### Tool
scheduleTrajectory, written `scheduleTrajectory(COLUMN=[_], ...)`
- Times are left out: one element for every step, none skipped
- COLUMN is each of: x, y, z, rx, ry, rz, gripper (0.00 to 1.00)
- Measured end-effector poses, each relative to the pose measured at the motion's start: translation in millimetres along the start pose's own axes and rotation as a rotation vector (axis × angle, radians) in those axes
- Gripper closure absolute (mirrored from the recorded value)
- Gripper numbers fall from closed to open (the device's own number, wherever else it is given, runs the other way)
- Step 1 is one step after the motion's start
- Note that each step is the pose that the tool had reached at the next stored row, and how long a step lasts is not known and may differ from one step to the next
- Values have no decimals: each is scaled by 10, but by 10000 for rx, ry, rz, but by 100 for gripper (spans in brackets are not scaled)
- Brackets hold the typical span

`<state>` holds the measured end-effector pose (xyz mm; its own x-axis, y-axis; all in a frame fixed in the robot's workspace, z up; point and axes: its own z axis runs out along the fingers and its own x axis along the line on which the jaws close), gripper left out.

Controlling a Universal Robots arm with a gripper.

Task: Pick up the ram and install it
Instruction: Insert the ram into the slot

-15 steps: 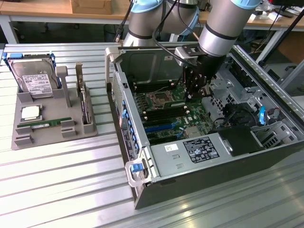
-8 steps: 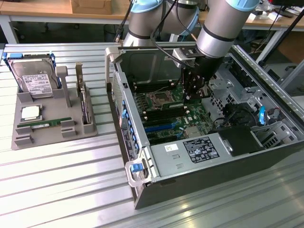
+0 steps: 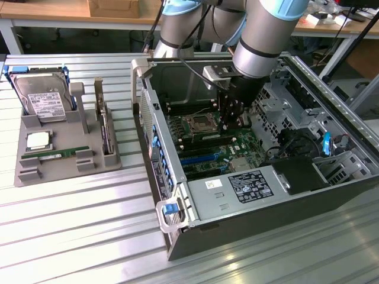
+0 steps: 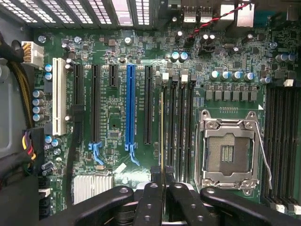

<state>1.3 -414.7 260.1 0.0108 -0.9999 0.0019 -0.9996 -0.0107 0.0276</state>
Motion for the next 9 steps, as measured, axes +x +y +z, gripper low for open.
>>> scheduleTrajectory(x=[0,-1,-1,-10,-28,-43,-52,-56,-56], y=[11,46,78,79,78,78,80,91,96], z=[14,28,47,61,78,93,104,120,129], rx=[-1,0,-1,-1,0,0,1,0,0], ry=[9,8,9,11,10,14,16,23,28], rz=[89,90,90,90,90,90,91,91,91], gripper=[88,88,88,88,88,88,88,88,88])
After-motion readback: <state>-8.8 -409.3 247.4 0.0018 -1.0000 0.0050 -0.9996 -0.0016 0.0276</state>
